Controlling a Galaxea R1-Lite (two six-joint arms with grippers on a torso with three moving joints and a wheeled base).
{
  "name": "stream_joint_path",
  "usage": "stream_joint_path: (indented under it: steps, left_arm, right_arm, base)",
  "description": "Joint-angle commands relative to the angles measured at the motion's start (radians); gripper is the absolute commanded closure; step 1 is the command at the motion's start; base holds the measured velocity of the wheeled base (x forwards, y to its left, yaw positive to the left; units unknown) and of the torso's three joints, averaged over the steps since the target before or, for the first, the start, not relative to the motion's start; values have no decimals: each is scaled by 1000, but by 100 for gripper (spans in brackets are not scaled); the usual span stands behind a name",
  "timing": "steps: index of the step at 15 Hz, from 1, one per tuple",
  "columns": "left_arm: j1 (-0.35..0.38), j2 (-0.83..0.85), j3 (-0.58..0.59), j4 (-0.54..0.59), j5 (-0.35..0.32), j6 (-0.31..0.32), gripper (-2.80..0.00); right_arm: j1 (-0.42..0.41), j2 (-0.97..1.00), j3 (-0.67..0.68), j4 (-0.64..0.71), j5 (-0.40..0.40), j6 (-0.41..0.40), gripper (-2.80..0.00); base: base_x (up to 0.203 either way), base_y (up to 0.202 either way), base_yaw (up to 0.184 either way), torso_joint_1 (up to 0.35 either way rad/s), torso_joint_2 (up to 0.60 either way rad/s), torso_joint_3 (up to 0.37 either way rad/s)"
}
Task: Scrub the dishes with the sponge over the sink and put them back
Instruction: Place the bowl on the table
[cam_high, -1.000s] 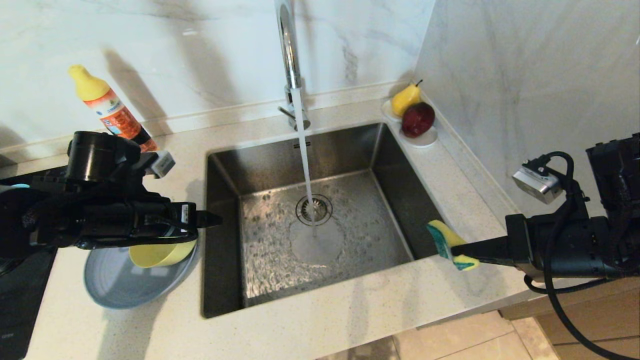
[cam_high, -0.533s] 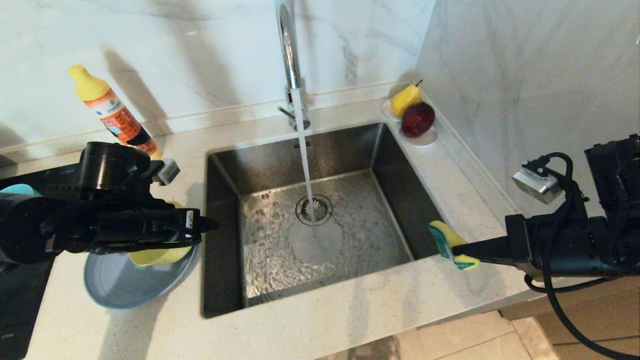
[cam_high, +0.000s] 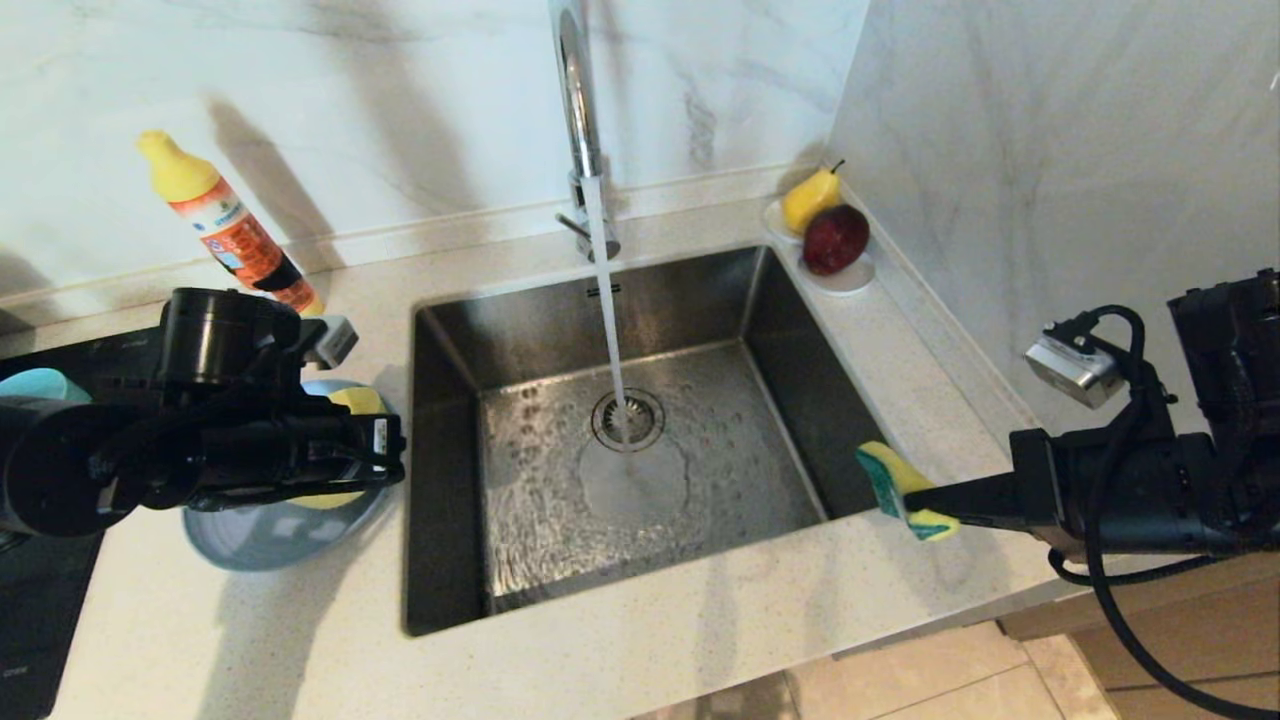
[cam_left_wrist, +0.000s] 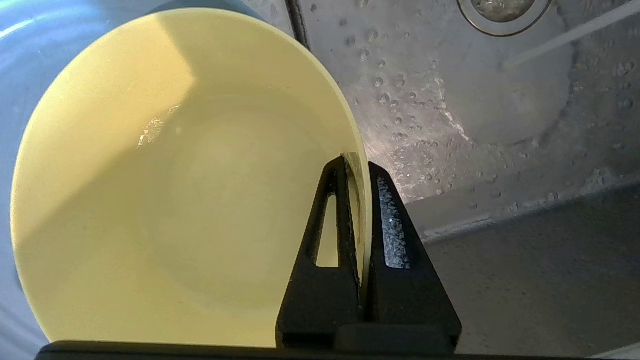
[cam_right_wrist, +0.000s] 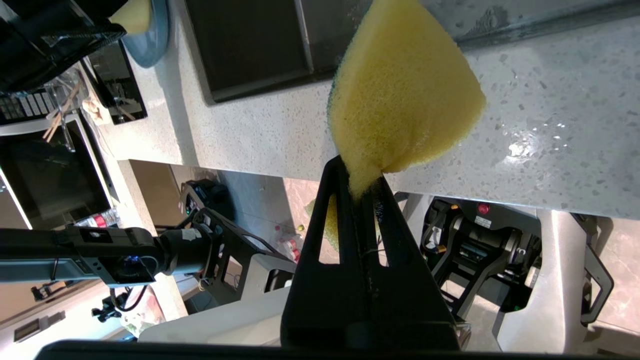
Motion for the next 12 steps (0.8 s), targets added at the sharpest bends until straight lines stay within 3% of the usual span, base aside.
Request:
stream_joint_path:
  steps: [1, 7, 10, 12]
  left_arm:
    - [3, -16, -2, 2, -2, -5, 0]
    - [33, -111, -7, 55, -1, -7, 0]
    - [40, -184, -69, 144, -2, -8, 0]
    - [39, -235, -143, 262, -4, -14, 0]
  right_arm:
    - [1, 2, 0, 1, 4, 1, 0]
    - [2, 2, 1, 1, 11, 3, 0]
    - [2, -3, 9, 1, 11, 3, 0]
    - [2, -9, 7, 1, 11, 3, 0]
  base:
    - [0, 0, 0, 0, 0, 0]
    - [0, 0, 0, 0, 0, 0]
    - [0, 0, 0, 0, 0, 0]
    - [0, 0, 0, 0, 0, 0]
